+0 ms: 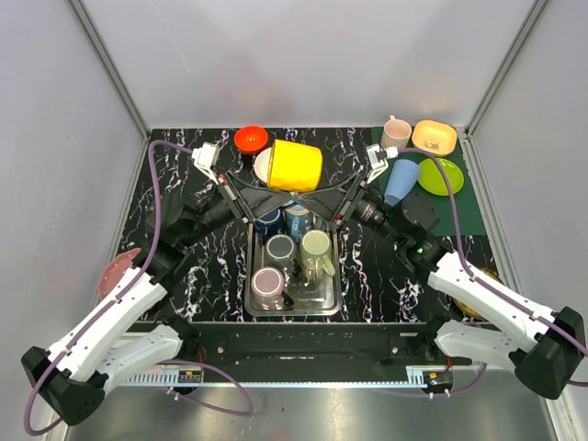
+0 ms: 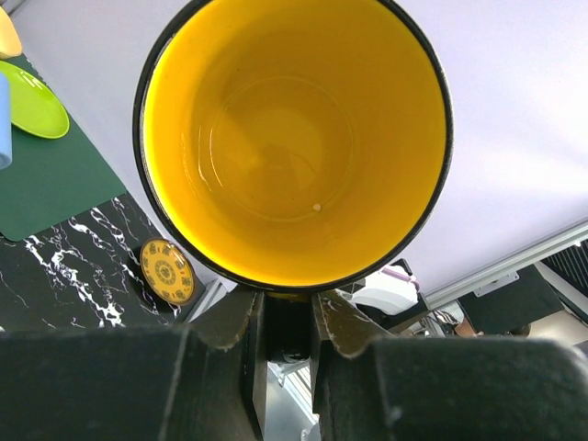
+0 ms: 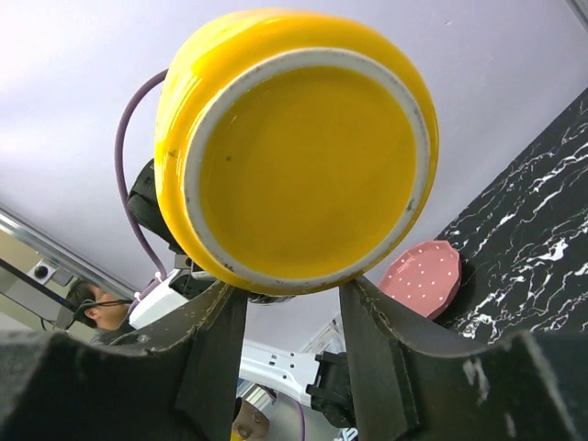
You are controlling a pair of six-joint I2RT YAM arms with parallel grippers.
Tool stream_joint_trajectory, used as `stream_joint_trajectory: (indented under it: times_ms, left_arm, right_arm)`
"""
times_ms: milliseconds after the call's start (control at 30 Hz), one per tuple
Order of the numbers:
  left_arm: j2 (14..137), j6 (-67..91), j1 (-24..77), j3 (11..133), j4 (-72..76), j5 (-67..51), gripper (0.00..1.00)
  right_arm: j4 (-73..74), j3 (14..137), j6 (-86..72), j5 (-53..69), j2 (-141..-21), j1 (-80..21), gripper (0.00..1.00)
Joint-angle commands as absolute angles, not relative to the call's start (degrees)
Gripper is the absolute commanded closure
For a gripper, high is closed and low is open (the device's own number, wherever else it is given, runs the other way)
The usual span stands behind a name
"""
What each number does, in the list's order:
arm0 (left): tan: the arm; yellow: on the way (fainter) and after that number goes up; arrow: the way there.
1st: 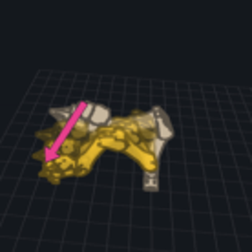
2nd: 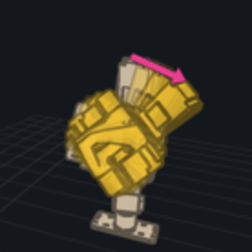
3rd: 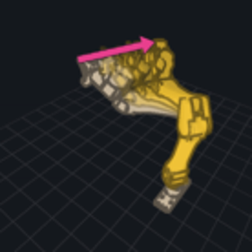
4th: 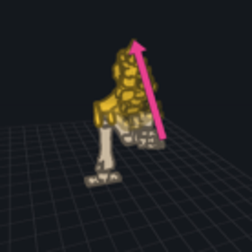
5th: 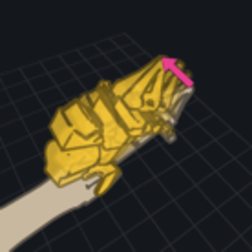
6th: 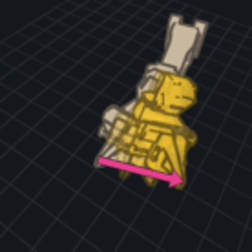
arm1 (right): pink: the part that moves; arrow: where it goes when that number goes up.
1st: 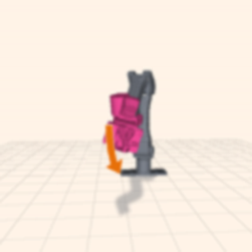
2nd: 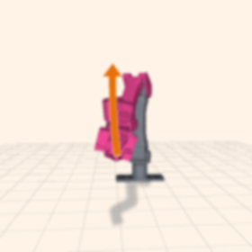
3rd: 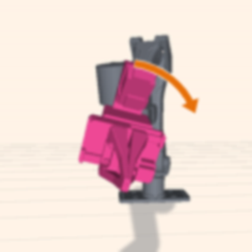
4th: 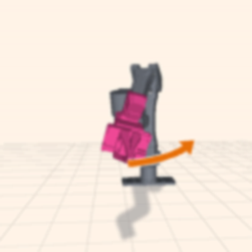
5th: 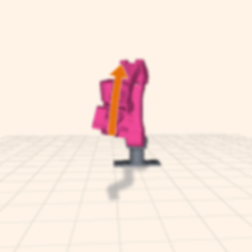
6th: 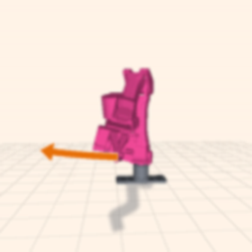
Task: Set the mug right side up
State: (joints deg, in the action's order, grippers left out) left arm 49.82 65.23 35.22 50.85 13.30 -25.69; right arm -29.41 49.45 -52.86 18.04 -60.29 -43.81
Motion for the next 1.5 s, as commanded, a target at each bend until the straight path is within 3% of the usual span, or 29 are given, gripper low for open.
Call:
stream_joint_trajectory:
  times_ms: [0,267,467,600,767,800,833,867,933,967,1100,1233,1467]
  left_arm:
    - [48.3,66.1,36.8,51.7,20.1,-26.6,1.0]
    - [49.2,64.8,39.8,51.2,17.7,-26.2,1.0]
    - [50.0,63.9,42.1,50.4,17.5,-25.8,1.0]
    - [50.8,63.3,43.2,50.4,16.7,-26.2,1.0]
    - [50.6,62.4,43.3,50.1,15.9,-26.5,1.0]
    - [50.4,62.1,43.3,50.1,15.5,-26.4,1.0]
    - [49.9,61.3,43.3,50.1,13.8,-25.8,0.98]
    - [48.8,60.6,43.2,50.1,12.7,-24.0,0.84]
    - [47.5,58.4,43.2,49.9,10.2,-21.3,0.7]
    - [46.2,57.7,43.2,49.8,9.5,-20.4,0.55]
    - [43.8,54.8,42.8,49.8,5.5,-15.7,0.35]
    - [42.5,53.6,42.5,49.8,3.6,-12.1,0.3]
    - [38.3,45.8,42.1,54.4,-14.9,3.2,0.21]
  right_arm:
    - [-36.4,50.7,-54.2,19.5,-61.8,-42.5,0.51]
    - [-44.5,51.2,-61.0,23.3,-65.5,-41.2,0.5]
    - [-47.0,52.5,-63.6,23.9,-68.2,-41.0,0.61]
    - [-49.9,53.5,-65.9,26.0,-70.9,-41.0,0.59]
    - [-52.3,54.1,-68.6,28.5,-72.9,-40.4,1.0]
    - [-51.8,54.1,-68.3,28.6,-72.4,-40.3,1.0]
    - [-50.7,54.2,-67.6,29.3,-72.1,-40.3,1.0]
    - [-47.6,54.6,-65.5,29.4,-71.5,-40.3,1.0]
    - [-44.3,54.3,-63.1,29.1,-68.7,-40.3,1.0]
    - [-40.2,54.4,-60.4,29.1,-67.7,-40.3,1.0]
    - [-30.7,54.5,-54.5,28.7,-61.7,-40.2,1.0]
    - [-22.7,54.2,-50.0,27.4,-57.3,-40.3,1.0]
    - [18.7,60.8,-28.3,17.2,-49.0,-40.5,1.0]
